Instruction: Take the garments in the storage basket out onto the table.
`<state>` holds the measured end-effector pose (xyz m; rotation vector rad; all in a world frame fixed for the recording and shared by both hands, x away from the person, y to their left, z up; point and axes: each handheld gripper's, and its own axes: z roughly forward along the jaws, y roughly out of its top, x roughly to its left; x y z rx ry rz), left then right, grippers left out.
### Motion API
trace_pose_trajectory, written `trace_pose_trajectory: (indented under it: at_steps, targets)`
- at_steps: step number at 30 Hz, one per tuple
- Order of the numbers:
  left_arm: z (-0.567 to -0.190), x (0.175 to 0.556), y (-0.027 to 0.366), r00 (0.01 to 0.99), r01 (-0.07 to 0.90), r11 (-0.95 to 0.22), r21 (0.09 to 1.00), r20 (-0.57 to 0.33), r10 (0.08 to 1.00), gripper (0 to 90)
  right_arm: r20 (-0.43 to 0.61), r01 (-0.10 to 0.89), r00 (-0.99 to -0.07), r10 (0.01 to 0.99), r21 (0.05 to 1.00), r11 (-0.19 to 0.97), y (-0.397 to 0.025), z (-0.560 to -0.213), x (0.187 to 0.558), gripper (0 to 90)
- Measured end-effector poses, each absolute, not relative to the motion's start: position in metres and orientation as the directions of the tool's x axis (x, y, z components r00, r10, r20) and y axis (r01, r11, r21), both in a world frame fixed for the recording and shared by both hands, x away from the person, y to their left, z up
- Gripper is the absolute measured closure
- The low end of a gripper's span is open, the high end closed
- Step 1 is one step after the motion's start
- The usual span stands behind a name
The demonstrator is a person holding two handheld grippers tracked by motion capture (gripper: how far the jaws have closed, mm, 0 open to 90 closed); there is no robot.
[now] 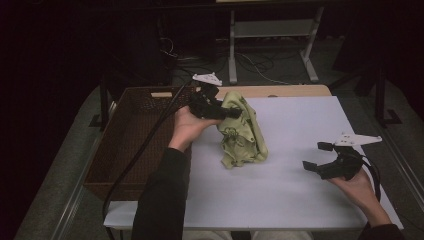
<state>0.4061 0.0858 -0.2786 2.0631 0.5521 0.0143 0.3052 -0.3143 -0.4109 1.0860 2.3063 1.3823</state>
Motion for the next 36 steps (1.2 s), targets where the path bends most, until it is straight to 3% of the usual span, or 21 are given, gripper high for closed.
trace_pose_trajectory:
  at_steps: [25,28,32,36]
  targets:
    - [-0.339,0.419,0.064,0.869,0.474,-0.457,0.753,-0.316,0.382,65.1,0.156,0.467,-0.699,0.698,0.839,0.280,-0.314,-0.411,0.305,0.0]
    - [-0.340,0.421,0.064,0.867,0.480,-0.452,0.752,-0.326,0.378,53.7,0.158,0.468,-0.698,0.698,0.839,0.278,-0.314,-0.411,0.306,0.0]
    - [-0.339,0.413,0.062,0.873,0.423,-0.463,0.779,-0.213,0.439,35.5,0.159,0.468,-0.699,0.698,0.839,0.278,-0.314,-0.411,0.306,0.0]
    - [-0.339,0.412,0.061,0.863,0.430,-0.446,0.785,-0.211,0.460,23.6,0.160,0.469,-0.699,0.697,0.839,0.277,-0.314,-0.411,0.305,0.0]
